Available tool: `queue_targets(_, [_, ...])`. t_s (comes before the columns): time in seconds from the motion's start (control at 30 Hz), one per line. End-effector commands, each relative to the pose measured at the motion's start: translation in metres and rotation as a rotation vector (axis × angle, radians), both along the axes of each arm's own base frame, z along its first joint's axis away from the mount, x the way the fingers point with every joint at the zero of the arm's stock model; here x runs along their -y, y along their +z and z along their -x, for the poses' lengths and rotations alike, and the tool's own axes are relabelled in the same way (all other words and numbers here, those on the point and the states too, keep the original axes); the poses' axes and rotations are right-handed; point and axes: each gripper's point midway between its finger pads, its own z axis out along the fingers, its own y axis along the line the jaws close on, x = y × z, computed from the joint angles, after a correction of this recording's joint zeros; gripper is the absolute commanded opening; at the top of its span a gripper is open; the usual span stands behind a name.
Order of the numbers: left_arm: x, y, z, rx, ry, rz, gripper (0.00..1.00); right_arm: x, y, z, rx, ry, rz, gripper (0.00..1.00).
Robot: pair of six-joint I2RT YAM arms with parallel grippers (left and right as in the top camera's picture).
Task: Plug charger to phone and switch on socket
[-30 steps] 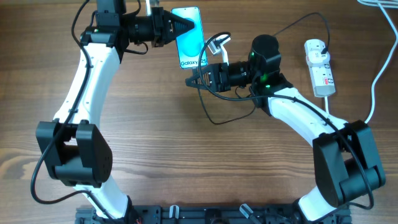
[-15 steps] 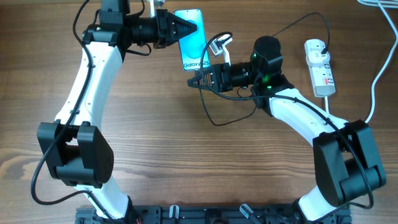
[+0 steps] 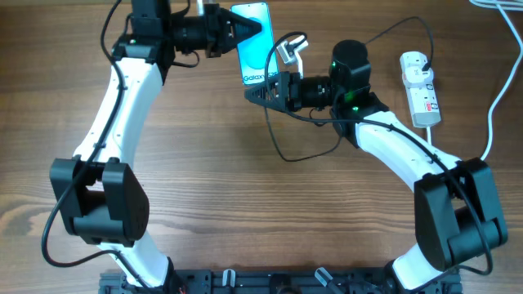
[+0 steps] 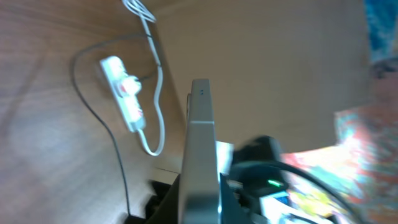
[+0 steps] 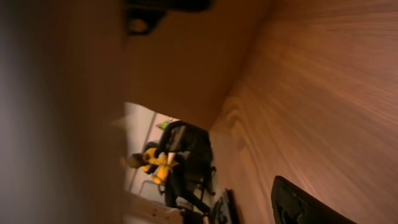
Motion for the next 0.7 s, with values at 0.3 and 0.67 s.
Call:
queue_targets(0.3, [-0.012,-0.065,0.029,-0.181,0.034,-0.219,0.04,0.081,0.051,-0.026,0.203,-0.121,-0.035,0.91])
queue_targets(0.67, [0.053,-0.155,0.058,-0.117,-0.15,-0.47,0.04,0.133,-0.048,-0.051,0.084,-0.422,0.396,0.91])
